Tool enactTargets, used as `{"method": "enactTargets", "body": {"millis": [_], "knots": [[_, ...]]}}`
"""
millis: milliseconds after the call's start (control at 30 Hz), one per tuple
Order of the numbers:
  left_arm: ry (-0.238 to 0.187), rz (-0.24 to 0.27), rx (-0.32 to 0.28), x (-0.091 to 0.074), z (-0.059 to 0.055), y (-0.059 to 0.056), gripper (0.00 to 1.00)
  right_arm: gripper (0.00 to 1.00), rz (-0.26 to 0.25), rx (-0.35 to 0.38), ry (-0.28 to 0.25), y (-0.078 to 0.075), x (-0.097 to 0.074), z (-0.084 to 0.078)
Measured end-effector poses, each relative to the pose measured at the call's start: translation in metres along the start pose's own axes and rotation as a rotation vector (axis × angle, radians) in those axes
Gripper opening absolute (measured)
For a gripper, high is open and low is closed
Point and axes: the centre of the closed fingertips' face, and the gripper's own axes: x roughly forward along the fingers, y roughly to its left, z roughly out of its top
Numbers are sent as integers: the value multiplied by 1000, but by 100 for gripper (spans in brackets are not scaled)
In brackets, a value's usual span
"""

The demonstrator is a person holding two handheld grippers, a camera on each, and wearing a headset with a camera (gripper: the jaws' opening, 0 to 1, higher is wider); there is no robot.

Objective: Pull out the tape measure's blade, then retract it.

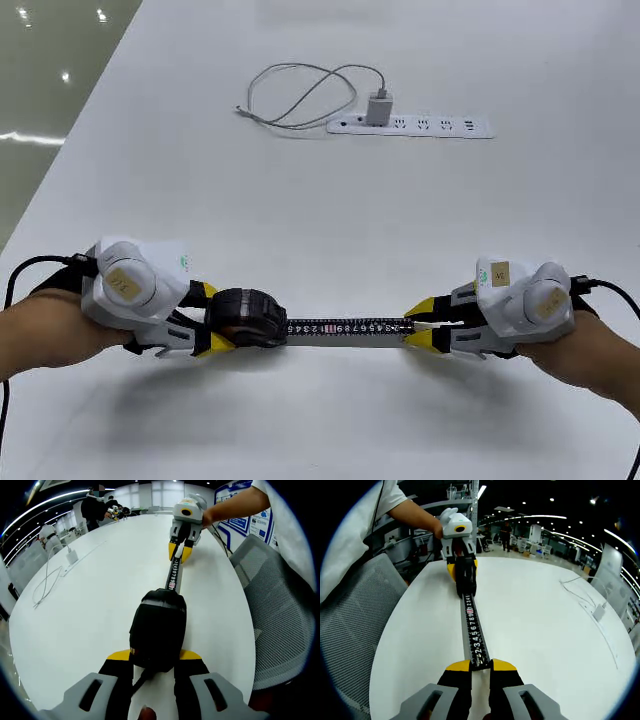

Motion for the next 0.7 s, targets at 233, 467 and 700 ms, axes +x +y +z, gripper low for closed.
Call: {"method": "enactTargets", "body": {"millis": [233,467,700], "knots": [[0,1,0,0,0,0,26,8,-5,1,9,-1,-5,-5],[-1,1,1,0,0,0,26,8,-9,0,31,-2,-12,-14],[0,2,1,0,0,0,26,8,-14,4,43,-3,-19,-20]]}}
